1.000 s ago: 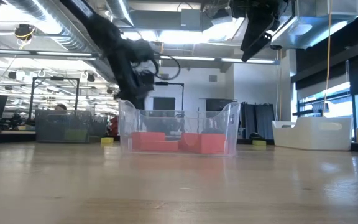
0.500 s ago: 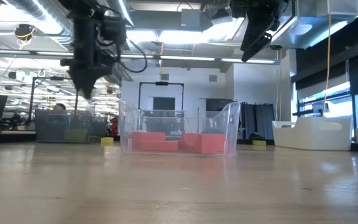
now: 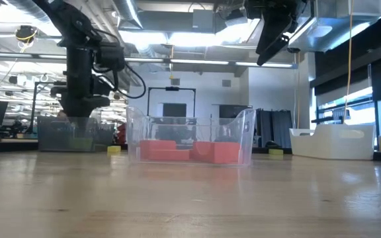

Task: Sort & place blocks by color
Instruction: Put the green block into the black bin

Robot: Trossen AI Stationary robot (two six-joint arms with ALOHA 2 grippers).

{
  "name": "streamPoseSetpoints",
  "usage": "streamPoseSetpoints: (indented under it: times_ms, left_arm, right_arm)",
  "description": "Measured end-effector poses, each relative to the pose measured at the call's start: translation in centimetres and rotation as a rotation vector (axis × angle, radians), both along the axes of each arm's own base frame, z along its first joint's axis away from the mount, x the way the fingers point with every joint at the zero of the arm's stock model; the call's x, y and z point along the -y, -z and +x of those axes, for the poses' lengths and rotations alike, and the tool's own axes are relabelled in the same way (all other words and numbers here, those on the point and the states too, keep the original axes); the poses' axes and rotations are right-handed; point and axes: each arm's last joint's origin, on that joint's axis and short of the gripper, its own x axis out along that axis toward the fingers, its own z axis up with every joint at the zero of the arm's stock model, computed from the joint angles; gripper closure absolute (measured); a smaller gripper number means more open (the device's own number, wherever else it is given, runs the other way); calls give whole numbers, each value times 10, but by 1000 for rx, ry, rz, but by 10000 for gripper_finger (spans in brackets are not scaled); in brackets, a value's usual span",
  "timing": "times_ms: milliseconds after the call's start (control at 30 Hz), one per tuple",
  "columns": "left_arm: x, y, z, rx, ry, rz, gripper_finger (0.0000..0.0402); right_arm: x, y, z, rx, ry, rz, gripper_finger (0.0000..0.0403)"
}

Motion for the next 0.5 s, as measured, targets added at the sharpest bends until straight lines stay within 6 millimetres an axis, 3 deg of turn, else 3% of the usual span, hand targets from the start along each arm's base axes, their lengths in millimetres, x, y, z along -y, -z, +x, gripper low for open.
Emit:
streamPoseSetpoints:
  times_ms: [167, 300, 500]
  left_arm:
    - [-1, 0, 0, -19, 24, 13, 227]
    - [-1, -3, 1, -20, 42, 14, 216]
    - [-3, -30, 21, 74, 95, 65, 213]
  right_arm:
    - [0, 0, 0, 1, 1, 0, 121]
    - [0, 0, 0, 1, 2, 1, 121]
    - [0, 0, 0, 1, 1, 0, 121]
